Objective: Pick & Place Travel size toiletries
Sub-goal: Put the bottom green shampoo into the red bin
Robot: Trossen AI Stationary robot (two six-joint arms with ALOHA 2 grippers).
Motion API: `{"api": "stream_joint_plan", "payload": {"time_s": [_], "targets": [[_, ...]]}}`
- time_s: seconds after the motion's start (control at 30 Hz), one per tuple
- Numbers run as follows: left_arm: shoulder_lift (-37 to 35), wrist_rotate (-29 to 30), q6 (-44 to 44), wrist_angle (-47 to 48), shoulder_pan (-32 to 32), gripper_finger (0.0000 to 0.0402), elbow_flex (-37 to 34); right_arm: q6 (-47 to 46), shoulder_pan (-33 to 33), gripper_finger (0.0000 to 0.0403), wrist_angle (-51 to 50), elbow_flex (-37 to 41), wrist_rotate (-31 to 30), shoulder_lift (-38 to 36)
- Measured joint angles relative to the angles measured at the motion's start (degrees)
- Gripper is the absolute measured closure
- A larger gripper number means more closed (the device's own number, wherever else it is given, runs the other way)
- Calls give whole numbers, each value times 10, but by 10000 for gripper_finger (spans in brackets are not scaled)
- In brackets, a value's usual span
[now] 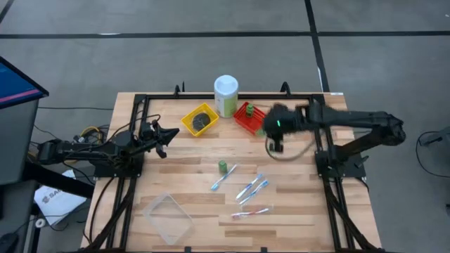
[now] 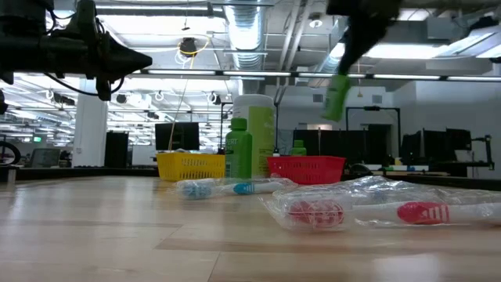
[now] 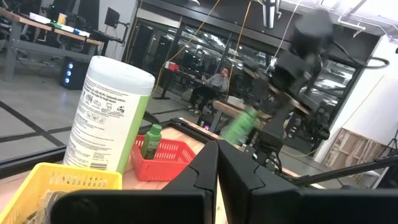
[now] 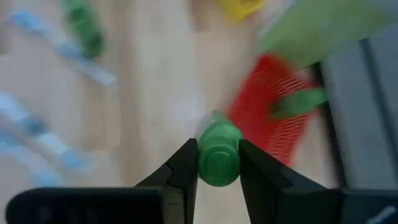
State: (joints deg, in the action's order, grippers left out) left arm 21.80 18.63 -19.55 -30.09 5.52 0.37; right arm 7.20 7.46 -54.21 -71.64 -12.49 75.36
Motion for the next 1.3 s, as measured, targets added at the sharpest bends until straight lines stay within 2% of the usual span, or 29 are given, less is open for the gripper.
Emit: {"api": "stream_joint_plan", "payload": {"time_s": [0.2, 0.33, 0.47, 1.3], "targets": [[0, 0, 0, 0, 0, 395, 0, 127, 111, 318, 12, -53, 14, 60], [0, 0, 0, 0, 0, 395, 0, 155, 165, 318, 13, -45, 82, 84], [0, 0, 0, 0, 0, 395, 0, 180, 193, 318, 16, -37, 95, 107], [0, 0, 0, 0, 0, 395, 0, 246, 177, 317, 101, -44, 87, 240]]}}
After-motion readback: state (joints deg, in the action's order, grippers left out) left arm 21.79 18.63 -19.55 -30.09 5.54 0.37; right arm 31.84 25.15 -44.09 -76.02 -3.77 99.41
